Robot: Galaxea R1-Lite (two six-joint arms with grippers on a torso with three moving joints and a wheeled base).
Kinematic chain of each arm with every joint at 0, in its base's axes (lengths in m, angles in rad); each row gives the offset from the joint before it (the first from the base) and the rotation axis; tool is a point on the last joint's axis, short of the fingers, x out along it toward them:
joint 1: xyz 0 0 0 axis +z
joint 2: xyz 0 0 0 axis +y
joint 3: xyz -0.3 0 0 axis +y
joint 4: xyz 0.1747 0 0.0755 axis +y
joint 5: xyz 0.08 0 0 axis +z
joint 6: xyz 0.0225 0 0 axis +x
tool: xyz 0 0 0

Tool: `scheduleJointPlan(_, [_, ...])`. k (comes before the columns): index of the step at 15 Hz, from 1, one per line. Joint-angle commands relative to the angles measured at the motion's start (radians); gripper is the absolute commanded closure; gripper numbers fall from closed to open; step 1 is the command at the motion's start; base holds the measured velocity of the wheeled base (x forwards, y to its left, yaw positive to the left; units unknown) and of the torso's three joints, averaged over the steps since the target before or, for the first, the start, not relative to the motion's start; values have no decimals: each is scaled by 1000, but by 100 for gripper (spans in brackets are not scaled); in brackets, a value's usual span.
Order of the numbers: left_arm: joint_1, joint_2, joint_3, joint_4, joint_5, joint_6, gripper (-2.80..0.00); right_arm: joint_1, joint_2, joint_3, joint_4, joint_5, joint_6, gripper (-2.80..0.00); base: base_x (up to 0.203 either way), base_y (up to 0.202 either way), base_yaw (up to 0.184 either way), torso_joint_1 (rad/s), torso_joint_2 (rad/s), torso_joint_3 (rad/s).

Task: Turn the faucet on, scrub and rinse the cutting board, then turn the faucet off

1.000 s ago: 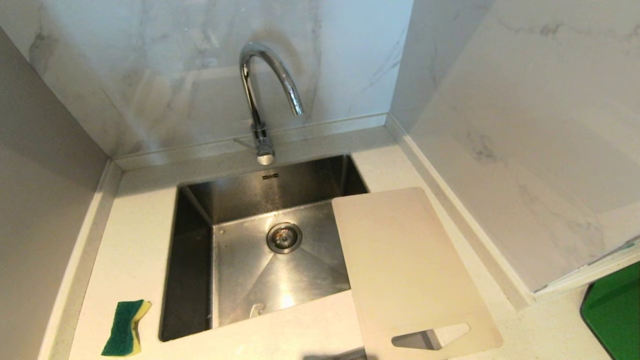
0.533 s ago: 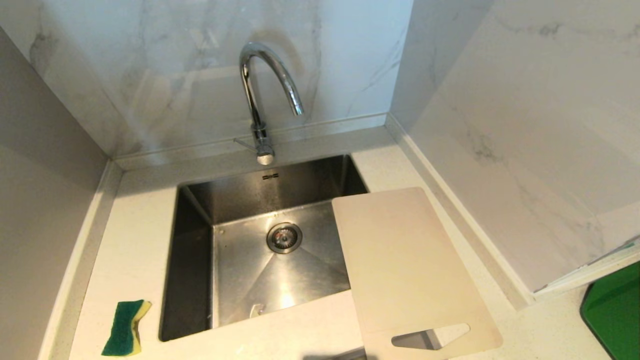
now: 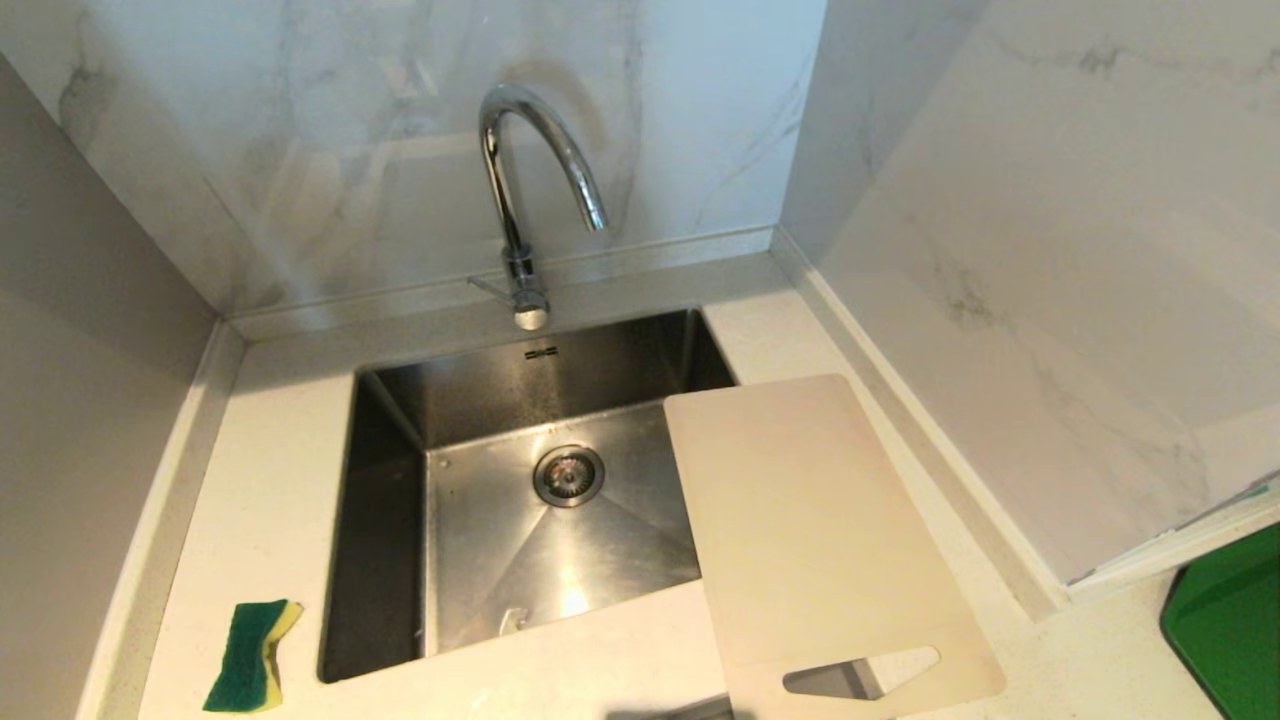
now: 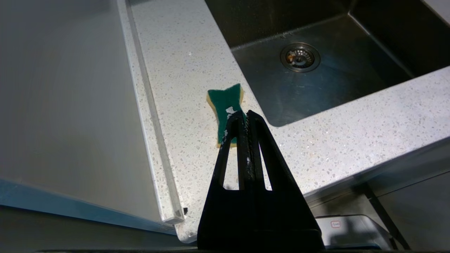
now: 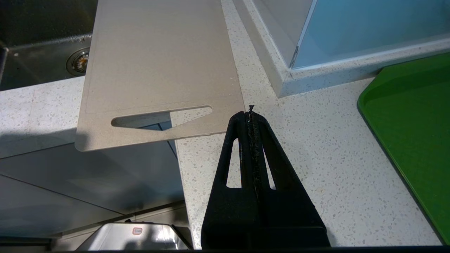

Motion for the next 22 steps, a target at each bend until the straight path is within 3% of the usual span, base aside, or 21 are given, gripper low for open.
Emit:
scheduleJointPlan(1, [2, 0, 1, 2, 10, -13, 0, 0, 0, 1, 0, 0, 0, 0, 0, 0, 0, 0, 0, 0])
scheduleJointPlan(3, [2, 0, -2, 4, 23, -42, 0, 0, 0, 1, 0, 0, 0, 0, 0, 0, 0, 0, 0, 0])
scheduleJointPlan(22, [2, 0, 0, 2, 23, -54, 0, 0, 0, 1, 0, 0, 1, 0, 0, 0, 0, 0, 0, 0])
